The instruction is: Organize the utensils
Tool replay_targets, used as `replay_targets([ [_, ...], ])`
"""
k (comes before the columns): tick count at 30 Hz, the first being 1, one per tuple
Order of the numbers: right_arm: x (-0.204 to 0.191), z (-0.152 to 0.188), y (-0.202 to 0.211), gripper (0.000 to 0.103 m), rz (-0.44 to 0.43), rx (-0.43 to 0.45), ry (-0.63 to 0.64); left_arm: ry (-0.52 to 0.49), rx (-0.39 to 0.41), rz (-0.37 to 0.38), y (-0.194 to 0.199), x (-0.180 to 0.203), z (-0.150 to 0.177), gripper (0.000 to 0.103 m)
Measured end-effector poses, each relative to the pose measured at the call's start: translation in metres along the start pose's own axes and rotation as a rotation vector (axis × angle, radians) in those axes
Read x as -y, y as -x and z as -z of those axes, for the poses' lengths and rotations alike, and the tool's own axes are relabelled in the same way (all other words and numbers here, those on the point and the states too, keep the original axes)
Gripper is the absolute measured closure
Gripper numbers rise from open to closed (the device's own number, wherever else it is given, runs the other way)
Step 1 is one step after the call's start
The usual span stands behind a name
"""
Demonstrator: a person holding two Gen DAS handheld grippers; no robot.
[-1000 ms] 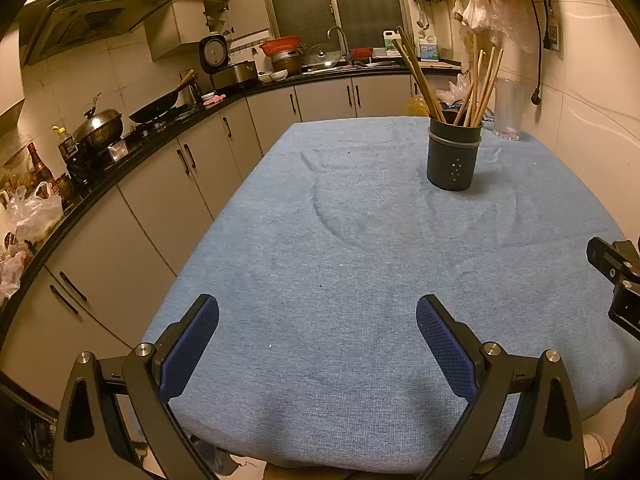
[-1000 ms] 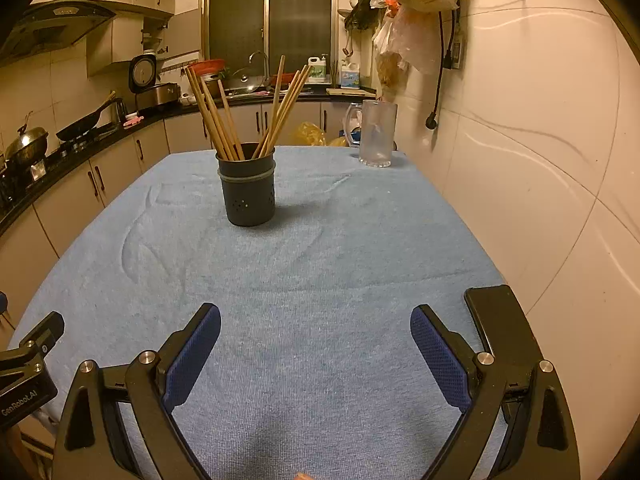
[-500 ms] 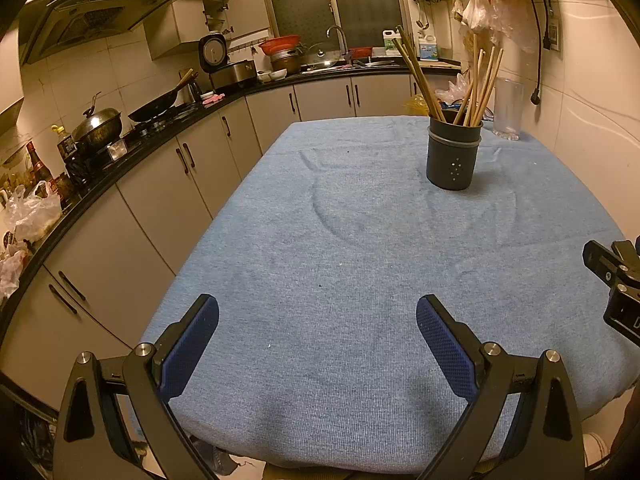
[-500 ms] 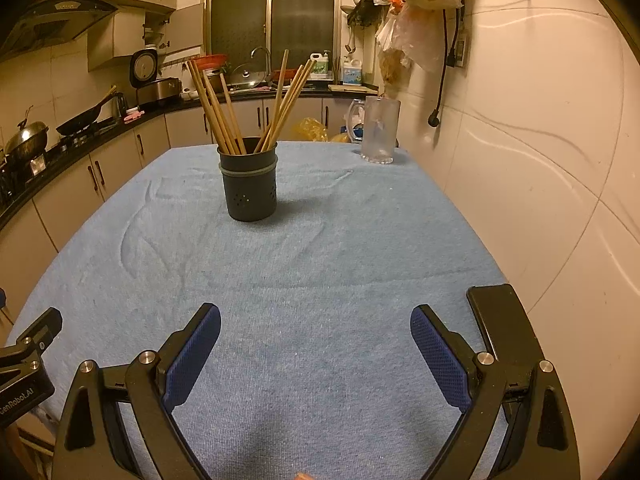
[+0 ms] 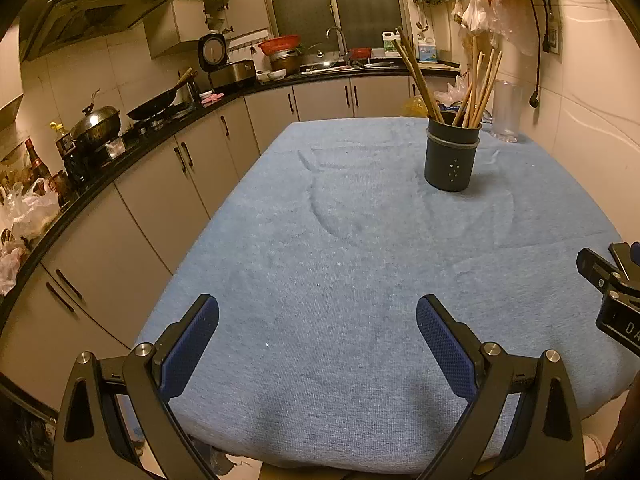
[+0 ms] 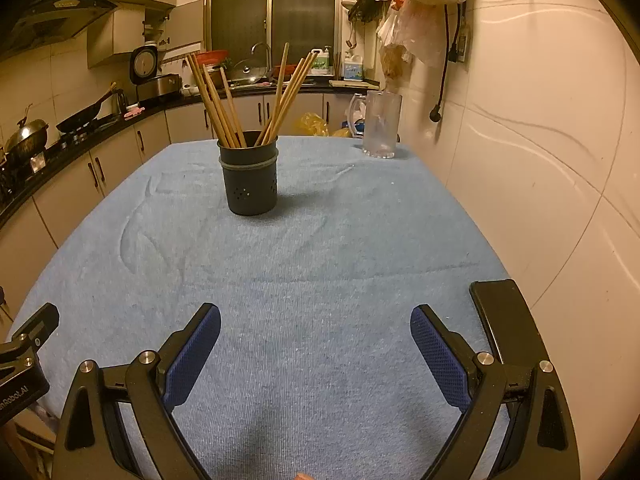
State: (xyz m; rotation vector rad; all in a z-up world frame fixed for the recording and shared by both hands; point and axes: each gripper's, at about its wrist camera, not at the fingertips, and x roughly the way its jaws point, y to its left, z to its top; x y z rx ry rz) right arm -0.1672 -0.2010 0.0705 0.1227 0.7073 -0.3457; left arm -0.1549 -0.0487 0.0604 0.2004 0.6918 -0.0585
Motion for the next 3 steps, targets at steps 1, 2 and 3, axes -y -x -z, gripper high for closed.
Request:
replay_targets([
  [1,0.0005,0.0010,-0.0001,0.005,-0.002,-0.003,-0.001,0.005,-0.001,0.000,-0.0004,-0.0014,-0.0003,0.004],
  [2,0.0012,0.0002,-0.0021,0.005,-0.007,-0.008,-0.003,0.013,-0.004,0.001,-0.0022,-0.0030,-0.0015,0.004],
  [3,0.0032,-0.0002,-0.0048,0.005,-0.018,-0.018,-0.011,0.015,-0.016,-0.002,-0.0071,-0.0053,-0.0043,0.004],
])
